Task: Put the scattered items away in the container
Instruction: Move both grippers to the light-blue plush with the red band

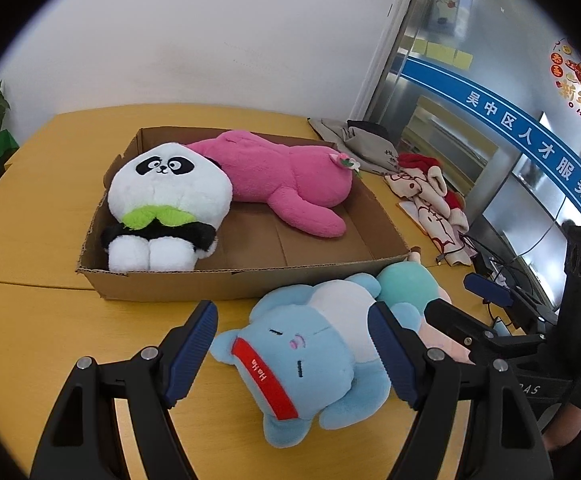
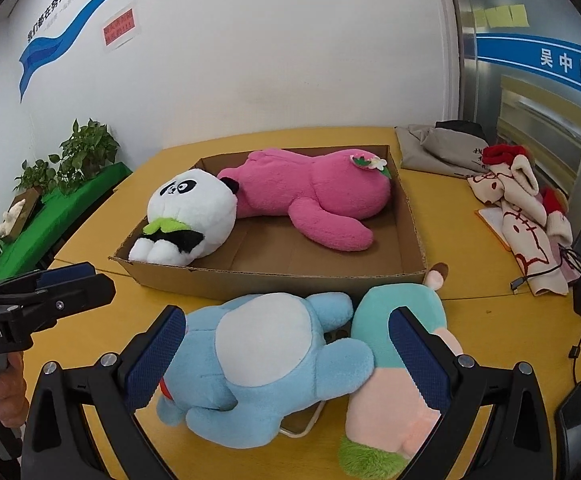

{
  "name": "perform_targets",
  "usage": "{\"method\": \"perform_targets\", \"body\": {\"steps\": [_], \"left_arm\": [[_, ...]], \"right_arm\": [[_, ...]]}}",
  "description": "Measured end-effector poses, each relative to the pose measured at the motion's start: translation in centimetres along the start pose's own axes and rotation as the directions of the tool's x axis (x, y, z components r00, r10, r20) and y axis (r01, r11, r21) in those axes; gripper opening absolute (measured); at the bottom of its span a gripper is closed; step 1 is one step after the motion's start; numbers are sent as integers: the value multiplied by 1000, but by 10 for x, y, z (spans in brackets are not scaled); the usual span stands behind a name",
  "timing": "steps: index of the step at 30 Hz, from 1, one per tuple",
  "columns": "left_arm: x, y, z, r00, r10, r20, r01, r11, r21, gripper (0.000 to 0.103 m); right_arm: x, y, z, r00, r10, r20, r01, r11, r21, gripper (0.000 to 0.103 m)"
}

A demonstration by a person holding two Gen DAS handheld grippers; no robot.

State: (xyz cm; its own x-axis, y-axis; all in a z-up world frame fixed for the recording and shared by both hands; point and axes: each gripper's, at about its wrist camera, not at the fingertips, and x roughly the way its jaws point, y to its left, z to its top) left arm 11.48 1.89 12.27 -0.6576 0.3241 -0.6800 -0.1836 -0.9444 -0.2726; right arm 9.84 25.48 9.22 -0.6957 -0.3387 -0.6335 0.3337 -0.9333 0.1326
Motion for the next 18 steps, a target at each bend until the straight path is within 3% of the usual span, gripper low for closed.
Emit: {"method": "perform_targets", "body": {"steps": [9, 18], "left_arm": [[21, -6, 6, 995, -95, -20, 95, 995, 11, 78], [34, 5, 4, 992, -115, -58, 113, 992, -51, 78]], "right_arm": [[10, -17, 10, 999, -34, 10, 34, 999, -23, 103], [31, -22, 9, 999, -26, -34, 26, 1000, -18, 103]]}}
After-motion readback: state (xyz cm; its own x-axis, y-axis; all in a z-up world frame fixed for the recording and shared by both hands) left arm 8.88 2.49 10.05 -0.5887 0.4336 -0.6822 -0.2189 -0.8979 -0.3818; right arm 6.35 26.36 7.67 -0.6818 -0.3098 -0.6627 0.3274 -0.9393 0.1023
